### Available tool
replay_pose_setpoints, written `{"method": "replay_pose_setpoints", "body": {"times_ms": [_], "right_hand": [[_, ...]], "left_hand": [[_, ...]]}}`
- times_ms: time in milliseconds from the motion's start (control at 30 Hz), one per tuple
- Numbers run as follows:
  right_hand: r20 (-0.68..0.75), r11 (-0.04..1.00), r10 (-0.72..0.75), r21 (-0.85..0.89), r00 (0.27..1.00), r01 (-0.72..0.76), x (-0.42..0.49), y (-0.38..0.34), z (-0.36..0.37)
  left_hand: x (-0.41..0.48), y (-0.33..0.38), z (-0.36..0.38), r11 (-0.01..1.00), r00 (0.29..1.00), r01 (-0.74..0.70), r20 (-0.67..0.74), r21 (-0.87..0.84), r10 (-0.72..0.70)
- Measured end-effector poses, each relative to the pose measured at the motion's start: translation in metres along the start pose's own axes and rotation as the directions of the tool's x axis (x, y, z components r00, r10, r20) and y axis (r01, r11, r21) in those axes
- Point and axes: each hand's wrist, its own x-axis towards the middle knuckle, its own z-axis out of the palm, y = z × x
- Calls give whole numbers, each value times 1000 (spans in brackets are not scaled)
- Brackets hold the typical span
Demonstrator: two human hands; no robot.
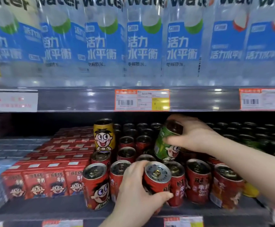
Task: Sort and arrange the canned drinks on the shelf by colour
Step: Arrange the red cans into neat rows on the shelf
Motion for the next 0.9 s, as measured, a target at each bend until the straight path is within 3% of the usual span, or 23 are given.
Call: {"method": "replay_pose_setpoints", "body": {"times_ms": [367,533,633,767,833,900], "right_hand": [[-50,999,-35,-14,998,35,-15,-2,5],[-66,997,-68,-34,996,66,-23,-9,6],[-69,997,-64,-41,996,61,-29,-12,4],[-81,999,-37,-29,996,34,-39,-13,2],[-90,999,-28,-41,996,24,-45,-16,0],[-96,998,-13,-63,995,7,-52,-18,0]], "left_hand": [[0,2,8,970,999,-41,45,239,31],[1,3,14,897,983,-181,53,403,175],[5,2,10,935,984,-178,73,306,164],[7,1,-16,971,966,-239,-98,28,240],[19,-5,-38,962,928,-258,-256,85,271],[41,-11,-65,977,905,-129,-381,170,187]]}}
